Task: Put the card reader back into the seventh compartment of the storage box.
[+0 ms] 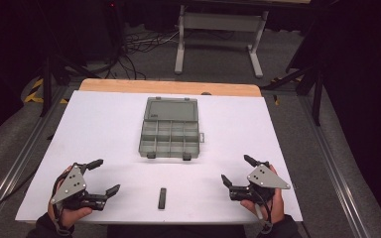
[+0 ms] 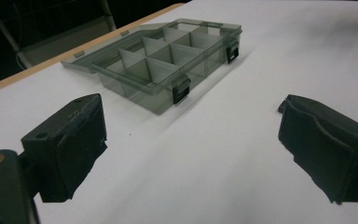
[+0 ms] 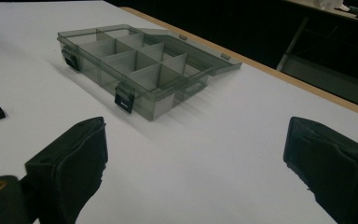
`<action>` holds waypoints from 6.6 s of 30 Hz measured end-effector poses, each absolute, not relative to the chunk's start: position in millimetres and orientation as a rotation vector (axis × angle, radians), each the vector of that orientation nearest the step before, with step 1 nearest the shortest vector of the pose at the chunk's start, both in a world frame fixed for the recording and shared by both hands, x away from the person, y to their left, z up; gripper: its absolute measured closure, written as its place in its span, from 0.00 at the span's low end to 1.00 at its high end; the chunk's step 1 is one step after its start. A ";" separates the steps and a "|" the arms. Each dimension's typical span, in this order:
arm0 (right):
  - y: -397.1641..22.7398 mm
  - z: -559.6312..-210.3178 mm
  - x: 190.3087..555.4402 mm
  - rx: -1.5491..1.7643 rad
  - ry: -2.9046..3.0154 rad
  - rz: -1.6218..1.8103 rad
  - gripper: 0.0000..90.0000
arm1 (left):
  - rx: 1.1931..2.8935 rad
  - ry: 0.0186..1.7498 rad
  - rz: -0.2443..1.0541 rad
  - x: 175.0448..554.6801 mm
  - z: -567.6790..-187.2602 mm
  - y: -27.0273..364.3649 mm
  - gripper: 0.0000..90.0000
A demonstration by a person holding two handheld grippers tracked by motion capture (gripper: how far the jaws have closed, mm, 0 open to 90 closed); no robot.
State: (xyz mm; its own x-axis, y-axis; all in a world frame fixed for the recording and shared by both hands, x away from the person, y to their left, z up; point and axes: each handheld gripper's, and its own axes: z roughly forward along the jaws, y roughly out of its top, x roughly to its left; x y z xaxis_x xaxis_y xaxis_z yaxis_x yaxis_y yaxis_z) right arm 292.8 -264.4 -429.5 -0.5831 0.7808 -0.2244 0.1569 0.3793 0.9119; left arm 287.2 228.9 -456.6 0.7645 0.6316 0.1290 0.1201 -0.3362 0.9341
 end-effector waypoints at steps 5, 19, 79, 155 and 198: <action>-261.5 -431.2 292.5 0.779 2.007 1.202 0.10 | 1.857 0.581 0.574 287.1 -457.6 231.1 0.09; -246.4 -420.6 295.3 0.715 2.102 1.267 0.10 | 1.895 0.577 0.565 291.7 -462.6 232.4 0.07; -85.0 -474.3 327.3 0.256 2.856 1.062 0.14 | 1.948 0.556 0.518 299.0 -469.2 227.8 0.07; -132.9 -416.7 334.1 0.329 2.478 1.161 0.35 | 1.976 0.529 0.497 298.1 -470.5 224.4 0.07; -133.1 -412.8 410.6 0.546 2.340 1.137 0.34 | 1.956 0.526 0.513 296.2 -469.1 225.1 0.07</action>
